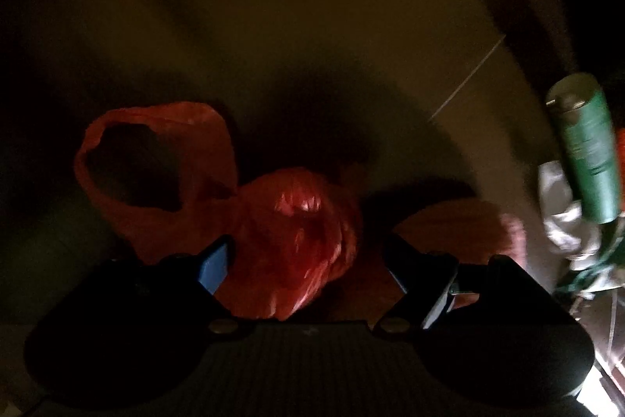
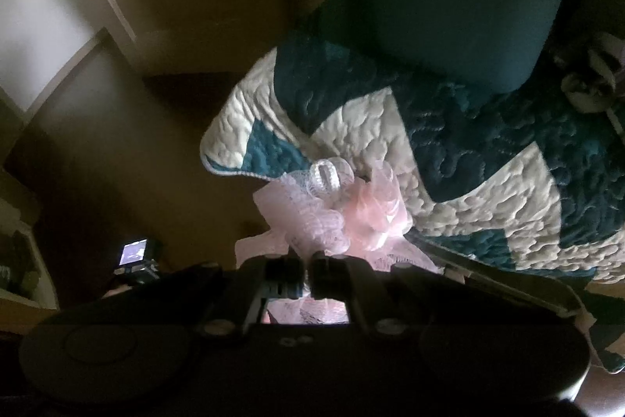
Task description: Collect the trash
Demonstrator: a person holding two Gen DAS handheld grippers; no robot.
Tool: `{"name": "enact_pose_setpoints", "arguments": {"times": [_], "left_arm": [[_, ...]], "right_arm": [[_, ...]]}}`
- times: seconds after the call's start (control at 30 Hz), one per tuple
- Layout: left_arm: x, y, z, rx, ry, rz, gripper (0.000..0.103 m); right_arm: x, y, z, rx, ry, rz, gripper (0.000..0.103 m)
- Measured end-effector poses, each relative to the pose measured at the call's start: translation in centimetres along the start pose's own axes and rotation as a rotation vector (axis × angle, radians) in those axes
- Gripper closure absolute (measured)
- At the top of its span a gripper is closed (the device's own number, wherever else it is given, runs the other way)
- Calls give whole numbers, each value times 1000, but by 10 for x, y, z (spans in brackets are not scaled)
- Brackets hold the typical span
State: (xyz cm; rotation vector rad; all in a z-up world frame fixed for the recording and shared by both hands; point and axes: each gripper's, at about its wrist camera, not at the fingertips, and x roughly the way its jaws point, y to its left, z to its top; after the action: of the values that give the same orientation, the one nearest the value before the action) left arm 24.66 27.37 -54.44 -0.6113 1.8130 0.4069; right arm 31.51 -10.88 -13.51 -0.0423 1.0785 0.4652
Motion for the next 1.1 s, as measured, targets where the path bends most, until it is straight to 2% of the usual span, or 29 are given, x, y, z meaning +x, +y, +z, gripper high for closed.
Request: {"name": "enact_pose_setpoints", "arguments": {"times": [0.1,0.13,0.17,0.3,0.5,0.6,0.8,1.1], "left_arm": [[13,-2,-2,23,3,52,22],[16,-2,-4,31,1,61,27],[17,-2,-5,37,0,62,37],[13,-3,-12,42,-20,71,46],[-27,1,-27,34,-88,52,49],[-65,1,-38,46,-143,25,49],[-171,-19,-74,121,-296,-35,49],[-340,-82,-137,404,-579,-93,48]], "right_arm": [[7,-1,-1,-1,18,-1,100],[9,-1,-1,-2,21,-2,100],[10,-1,-1,-5,24,-3,100],[9,-2,0,-2,21,-7,100],[-14,-3,-2,22,-22,-16,100],[-34,-4,-3,41,-55,-21,100],[-89,0,-5,54,-157,-21,100],[-183,9,0,21,-337,-9,100]]}}
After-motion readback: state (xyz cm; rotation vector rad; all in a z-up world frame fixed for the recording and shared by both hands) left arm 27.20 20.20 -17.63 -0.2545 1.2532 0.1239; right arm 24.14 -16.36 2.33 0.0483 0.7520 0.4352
